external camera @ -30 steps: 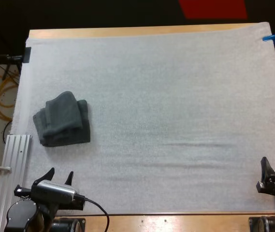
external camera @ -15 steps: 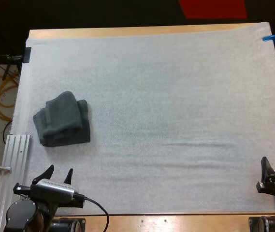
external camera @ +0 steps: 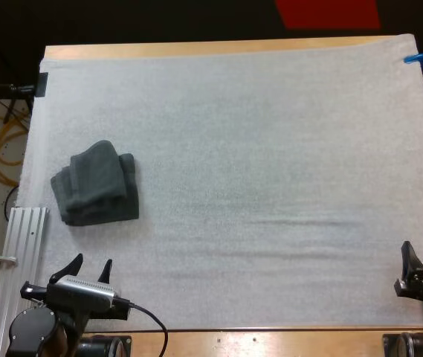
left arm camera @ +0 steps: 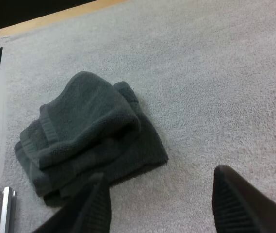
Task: Pick towel from pile fold and stack
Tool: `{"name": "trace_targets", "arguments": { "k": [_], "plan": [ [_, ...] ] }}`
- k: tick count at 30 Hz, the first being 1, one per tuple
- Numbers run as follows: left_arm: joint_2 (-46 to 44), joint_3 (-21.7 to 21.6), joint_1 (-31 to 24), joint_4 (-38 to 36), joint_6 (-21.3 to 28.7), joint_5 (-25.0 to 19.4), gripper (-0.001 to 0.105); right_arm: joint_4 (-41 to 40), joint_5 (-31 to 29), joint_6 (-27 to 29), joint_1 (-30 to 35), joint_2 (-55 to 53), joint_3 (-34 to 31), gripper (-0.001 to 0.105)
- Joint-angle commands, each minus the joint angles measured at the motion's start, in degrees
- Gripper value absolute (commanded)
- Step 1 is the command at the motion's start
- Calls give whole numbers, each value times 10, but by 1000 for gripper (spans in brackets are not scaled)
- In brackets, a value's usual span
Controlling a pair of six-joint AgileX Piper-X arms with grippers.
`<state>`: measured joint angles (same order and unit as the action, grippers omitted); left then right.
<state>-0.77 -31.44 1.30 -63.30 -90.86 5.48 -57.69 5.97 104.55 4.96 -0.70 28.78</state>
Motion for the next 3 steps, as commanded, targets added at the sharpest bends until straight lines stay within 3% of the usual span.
{"name": "trace_targets", "arguments": {
  "k": [1,3],
  "plan": [
    [-78,0,0,6,-6,-6,46,5,3,2,1,-23,3,81],
    [-78,0,0,6,-6,-6,46,5,3,2,1,-23,3,81]
  ]
}}
